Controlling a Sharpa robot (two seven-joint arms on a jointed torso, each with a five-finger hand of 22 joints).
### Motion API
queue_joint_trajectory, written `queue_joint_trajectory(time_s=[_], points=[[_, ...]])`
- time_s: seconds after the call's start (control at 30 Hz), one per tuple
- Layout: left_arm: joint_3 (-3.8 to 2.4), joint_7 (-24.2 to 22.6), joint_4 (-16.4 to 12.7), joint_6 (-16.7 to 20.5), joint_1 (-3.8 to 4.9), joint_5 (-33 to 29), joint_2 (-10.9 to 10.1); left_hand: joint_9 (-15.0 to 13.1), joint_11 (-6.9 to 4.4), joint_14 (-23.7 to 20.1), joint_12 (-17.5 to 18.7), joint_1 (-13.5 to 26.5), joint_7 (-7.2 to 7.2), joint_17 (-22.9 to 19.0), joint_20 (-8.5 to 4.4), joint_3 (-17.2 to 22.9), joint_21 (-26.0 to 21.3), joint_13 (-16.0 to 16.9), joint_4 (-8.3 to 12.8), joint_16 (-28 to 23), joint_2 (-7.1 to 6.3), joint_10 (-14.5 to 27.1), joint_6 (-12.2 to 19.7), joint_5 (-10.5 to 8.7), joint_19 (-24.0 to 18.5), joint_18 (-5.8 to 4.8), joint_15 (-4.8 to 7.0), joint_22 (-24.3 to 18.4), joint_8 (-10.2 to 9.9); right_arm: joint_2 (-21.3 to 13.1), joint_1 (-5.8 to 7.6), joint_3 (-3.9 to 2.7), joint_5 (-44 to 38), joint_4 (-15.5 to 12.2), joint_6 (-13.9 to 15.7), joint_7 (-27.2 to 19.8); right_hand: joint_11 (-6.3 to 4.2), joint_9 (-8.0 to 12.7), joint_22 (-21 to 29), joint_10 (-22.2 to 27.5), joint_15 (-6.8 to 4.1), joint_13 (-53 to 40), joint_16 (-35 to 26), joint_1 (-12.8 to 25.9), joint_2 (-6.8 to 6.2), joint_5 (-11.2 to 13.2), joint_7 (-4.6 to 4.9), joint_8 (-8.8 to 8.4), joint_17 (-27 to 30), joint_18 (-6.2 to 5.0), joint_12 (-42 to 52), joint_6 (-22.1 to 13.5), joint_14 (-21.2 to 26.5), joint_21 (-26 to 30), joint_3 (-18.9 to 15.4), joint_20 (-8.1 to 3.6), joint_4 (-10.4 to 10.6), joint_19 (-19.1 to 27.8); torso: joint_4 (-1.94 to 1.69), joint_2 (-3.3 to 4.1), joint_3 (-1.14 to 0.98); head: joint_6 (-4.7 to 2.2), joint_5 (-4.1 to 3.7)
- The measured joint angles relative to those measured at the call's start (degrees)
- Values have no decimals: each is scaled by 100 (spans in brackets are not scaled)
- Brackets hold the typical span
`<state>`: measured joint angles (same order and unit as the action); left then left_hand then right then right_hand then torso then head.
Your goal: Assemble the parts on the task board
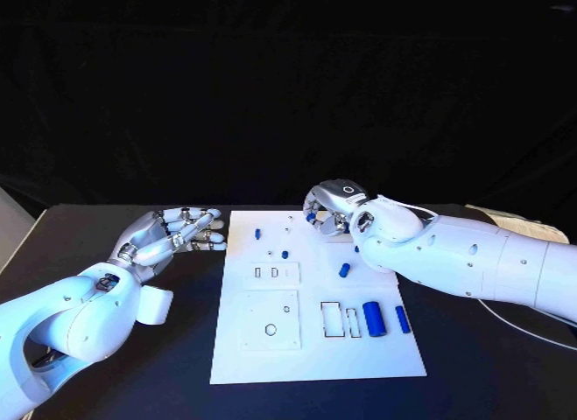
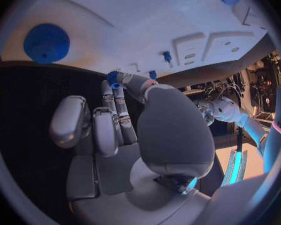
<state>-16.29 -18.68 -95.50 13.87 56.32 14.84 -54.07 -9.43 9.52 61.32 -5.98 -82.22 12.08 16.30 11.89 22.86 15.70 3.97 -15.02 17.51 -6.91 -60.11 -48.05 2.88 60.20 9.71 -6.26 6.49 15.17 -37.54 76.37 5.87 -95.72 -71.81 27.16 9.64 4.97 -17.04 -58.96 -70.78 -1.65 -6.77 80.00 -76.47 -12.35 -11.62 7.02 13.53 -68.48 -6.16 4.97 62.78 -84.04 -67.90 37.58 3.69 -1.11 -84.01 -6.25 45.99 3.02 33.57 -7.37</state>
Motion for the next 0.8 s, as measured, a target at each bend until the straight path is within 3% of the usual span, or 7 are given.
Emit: queue_joint_trajectory(time_s=[0.3, 0.57, 0.8], points=[[0, 4, -10, -7, -2, 4, -5, 0, 0, 0, 0, 0, 0, 8, 0, 0, 0, 0, 0, 0, 0, 0, 0, 0, 0, -1, 0, 0, 0, 459, 17, -8, -47, 373, 374, 183, 0, -13, 0, 0, 0, 0, 0, 0, 0, 1, 0, 0, 0, -1, -15, 0, 0, 0, 0, 0, 0, 0, -15, 23, 10, -23, -26], [0, 8, -31, -18, -2, 11, -10, 0, 0, 0, 0, 0, 0, 8, 0, 0, 0, 0, 0, 0, 0, 0, 0, 0, 0, 0, 0, 0, 0, 737, 11, 17, -127, 744, 455, 224, 0, -23, 1, 0, 0, 0, 0, 0, 0, 4, 0, -1, 1, 0, -24, 0, 0, 0, -15, 1, -17, 0, -41, 41, 19, -14, -23], [-1, 10, -44, -28, -2, 21, -60, 0, 0, 0, 21, 0, 0, 14, 0, 17, 0, 0, 18, 0, 0, 0, 0, 0, 0, 0, 0, 0, 0, 846, 8, 49, -293, 875, 457, 226, 0, -37, -18, 0, 1, 0, 0, 0, 0, 18, 15, -1, 0, -1, -60, -16, 0, 0, 24, 1, -56, 0, -56, 58, 37, 1, -40]])
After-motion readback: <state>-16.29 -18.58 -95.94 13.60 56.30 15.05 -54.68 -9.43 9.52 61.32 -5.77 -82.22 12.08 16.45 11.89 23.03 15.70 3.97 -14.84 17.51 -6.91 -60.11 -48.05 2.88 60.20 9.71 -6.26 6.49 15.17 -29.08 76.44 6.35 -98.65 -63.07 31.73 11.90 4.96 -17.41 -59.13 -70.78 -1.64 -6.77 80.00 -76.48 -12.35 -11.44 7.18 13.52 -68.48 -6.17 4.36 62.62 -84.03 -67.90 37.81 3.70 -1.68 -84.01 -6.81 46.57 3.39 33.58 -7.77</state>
